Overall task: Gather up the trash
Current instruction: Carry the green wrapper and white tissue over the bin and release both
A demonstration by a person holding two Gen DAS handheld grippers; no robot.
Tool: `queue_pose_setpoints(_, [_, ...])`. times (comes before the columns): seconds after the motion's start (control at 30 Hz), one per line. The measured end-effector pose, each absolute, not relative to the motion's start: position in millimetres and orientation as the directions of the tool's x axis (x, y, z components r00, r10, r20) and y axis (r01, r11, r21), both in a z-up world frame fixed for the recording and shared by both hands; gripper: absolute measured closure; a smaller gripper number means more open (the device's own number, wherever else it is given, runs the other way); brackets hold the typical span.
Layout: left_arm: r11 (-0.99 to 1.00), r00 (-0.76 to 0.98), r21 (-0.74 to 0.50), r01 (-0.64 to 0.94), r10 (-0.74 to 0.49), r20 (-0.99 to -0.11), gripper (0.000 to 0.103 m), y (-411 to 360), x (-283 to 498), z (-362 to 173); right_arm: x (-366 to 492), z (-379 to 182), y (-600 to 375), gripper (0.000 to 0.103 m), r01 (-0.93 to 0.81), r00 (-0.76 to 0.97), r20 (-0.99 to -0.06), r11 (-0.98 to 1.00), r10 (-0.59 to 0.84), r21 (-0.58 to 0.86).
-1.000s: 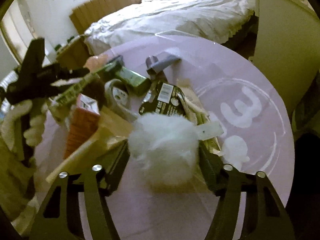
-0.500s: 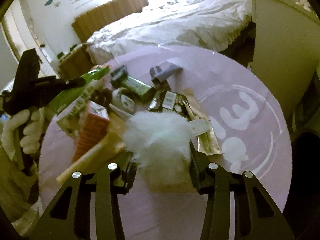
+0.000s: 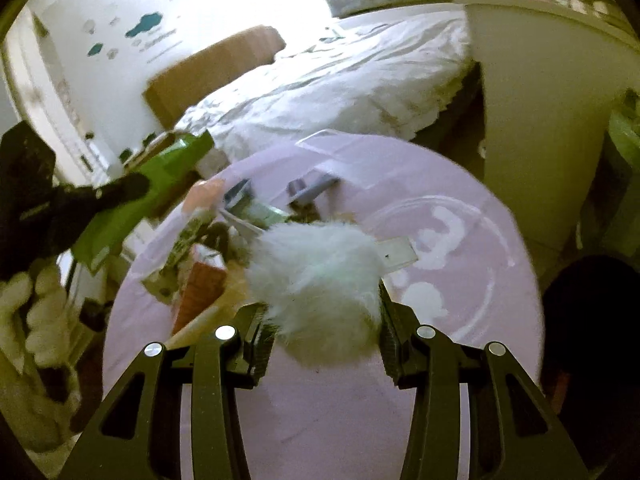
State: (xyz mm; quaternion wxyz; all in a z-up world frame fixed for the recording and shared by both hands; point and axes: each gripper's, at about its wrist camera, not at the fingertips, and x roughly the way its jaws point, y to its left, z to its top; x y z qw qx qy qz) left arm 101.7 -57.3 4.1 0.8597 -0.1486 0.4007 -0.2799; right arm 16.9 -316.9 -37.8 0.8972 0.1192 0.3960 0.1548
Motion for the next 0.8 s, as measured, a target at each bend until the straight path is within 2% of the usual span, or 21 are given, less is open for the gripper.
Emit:
queue_pose_setpoints(0.4, [0.678,0.322,-0.478,0.558,-0.708,-0.629,0.088,-214,95,-25,-14,-52,-438,0.058,0.089,0.709,-0.677,0.926,0.199,0.366])
queue_pose_setpoints(0.63, [0.626,0.217,-0.481,0.614,-0.719,-0.660,0.088,-286,89,-49,-39,-78,-507,0.058,0.256,0.702,-0.705,0.890,0.098,0.378])
queue_pose_setpoints(0.8, [0.606,0.152,-0.475,0.638,-0.704,-0.694,0.088,-331,84,-69,-52,-103,-542,0.058,0.335,0.685,-0.724,0.848,0.079,0.410])
